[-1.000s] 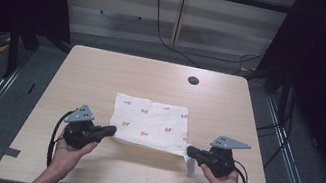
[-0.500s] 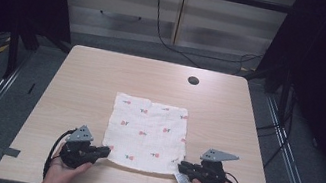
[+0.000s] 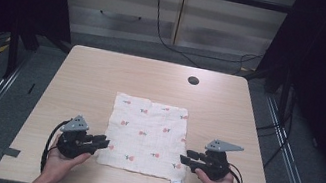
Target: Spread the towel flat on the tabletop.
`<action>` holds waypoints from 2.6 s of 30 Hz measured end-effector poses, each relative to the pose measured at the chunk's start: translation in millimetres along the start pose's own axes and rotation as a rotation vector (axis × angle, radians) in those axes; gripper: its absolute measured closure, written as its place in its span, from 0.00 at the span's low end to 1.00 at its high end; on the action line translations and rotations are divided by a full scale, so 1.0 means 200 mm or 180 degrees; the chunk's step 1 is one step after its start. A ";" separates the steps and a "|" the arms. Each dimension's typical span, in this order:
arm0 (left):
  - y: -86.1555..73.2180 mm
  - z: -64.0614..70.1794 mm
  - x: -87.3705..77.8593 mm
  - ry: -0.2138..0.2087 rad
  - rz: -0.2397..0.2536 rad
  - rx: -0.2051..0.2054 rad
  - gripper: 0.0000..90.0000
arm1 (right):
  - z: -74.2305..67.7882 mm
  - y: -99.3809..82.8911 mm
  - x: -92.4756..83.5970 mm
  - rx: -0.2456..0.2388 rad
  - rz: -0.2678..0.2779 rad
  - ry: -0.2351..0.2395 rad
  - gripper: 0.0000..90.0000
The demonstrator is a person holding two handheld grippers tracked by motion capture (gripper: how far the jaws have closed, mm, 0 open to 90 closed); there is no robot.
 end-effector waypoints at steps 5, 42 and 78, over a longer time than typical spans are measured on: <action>0.03 -0.08 0.13 -0.0016 -0.0232 0.0089 0.74 | 0.06 0.05 0.10 -0.0169 -0.0145 0.0035 0.68; -0.07 -0.19 0.26 0.0212 -0.0349 0.0224 0.98 | 0.16 -0.04 0.22 -0.0278 -0.0354 -0.0216 0.99; -0.17 0.04 0.11 -0.0227 -0.0543 0.0337 0.99 | 0.05 -0.16 0.00 -0.0250 -0.0502 -0.0070 0.99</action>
Point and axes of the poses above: each handheld gripper's, and its own axes: x roughly forward along the jaws, y roughly out of its top, z roughly to its right, the point moved 3 cm from there along x, roughly forward along the jaws, and after that the axes turned 12 degrees about z, right-handed, at the moved point
